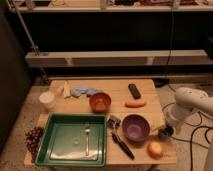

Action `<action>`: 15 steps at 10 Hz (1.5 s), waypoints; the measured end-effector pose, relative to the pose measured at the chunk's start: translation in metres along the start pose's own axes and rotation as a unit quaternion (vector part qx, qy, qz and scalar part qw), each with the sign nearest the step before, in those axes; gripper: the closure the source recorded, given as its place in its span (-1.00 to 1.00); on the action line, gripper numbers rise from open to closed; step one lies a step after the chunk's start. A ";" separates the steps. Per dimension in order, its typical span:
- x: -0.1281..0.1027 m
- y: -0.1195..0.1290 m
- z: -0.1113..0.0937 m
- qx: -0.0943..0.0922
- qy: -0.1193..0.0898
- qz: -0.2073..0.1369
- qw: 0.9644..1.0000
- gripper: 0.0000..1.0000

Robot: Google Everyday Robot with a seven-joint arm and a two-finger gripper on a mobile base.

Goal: Stack cups on top of each other

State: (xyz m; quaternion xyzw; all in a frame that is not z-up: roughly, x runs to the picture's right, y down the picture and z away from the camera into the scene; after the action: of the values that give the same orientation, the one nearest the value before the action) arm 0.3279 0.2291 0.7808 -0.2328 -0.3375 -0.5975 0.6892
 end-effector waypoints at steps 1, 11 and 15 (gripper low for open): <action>0.000 0.000 0.001 0.001 -0.002 0.001 1.000 -0.56; -0.001 0.012 -0.007 0.027 -0.020 0.031 0.999 1.00; -0.012 0.024 -0.069 0.058 0.000 0.041 0.997 1.00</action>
State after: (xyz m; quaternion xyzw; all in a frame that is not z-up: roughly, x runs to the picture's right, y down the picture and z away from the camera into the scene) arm 0.3635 0.1911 0.7281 -0.2056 -0.3620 -0.5482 0.7253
